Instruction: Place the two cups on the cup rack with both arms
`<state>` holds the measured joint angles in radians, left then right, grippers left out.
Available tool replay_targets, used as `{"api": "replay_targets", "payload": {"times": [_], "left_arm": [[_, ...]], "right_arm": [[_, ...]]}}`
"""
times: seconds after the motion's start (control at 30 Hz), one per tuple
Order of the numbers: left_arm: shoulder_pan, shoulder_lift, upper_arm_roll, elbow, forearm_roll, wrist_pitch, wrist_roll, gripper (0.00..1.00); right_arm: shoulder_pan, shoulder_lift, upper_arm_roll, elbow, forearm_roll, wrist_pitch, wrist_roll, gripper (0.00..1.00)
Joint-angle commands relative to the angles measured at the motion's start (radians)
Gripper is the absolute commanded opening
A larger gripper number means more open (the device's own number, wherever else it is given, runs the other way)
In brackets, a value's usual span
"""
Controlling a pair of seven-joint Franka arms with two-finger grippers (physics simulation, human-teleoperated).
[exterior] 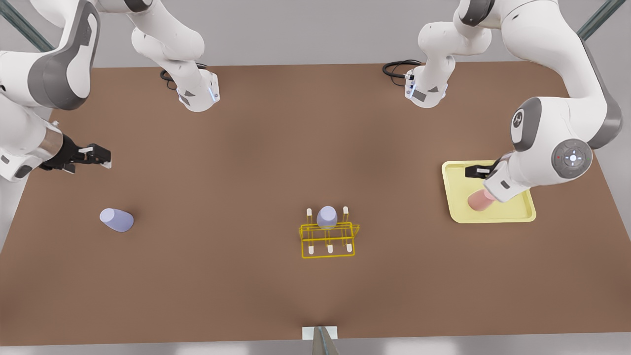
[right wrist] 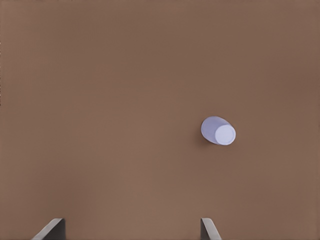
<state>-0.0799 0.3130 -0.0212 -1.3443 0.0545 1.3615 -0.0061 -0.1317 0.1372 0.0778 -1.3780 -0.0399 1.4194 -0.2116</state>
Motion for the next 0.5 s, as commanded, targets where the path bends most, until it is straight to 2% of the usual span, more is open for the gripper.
{"api": "replay_targets", "payload": {"times": [0.0, 0.07, 0.1, 0.17, 0.2, 0.33, 0.47], "left_arm": [[0.0, -0.002, 0.001, 0.001, -0.007, 0.073, -0.117, 1.0], [0.002, 0.0, 0.029, -0.036, -0.01, 0.149, -0.1, 1.0], [0.008, -0.002, 0.104, -0.171, -0.015, 0.347, -0.057, 1.0], [0.028, 0.014, 0.19, -0.338, -0.062, 0.591, 0.097, 1.0], [0.037, 0.014, 0.198, -0.403, -0.068, 0.673, 0.103, 1.0], [0.051, 0.037, 0.21, -0.569, -0.093, 0.919, 0.209, 1.0], [0.077, 0.054, 0.221, -0.605, -0.093, 0.932, 0.437, 1.0]], "right_arm": [[0.0, -0.004, 0.0, -0.003, -0.006, 0.055, -0.144, 1.0], [0.0, 0.039, 0.0, -0.006, -0.009, 0.067, -0.152, 1.0], [-0.005, 0.125, -0.003, -0.001, -0.02, 0.116, -0.16, 1.0], [-0.078, 0.291, -0.012, -0.004, -0.024, 0.292, -0.153, 1.0], [-0.124, 0.361, -0.012, -0.009, -0.026, 0.397, -0.157, 1.0], [-0.217, 0.525, -0.01, -0.004, 0.008, 0.572, -0.161, 1.0], [-0.258, 0.506, -0.006, -0.079, 0.015, 0.714, -0.248, 1.0]]}}
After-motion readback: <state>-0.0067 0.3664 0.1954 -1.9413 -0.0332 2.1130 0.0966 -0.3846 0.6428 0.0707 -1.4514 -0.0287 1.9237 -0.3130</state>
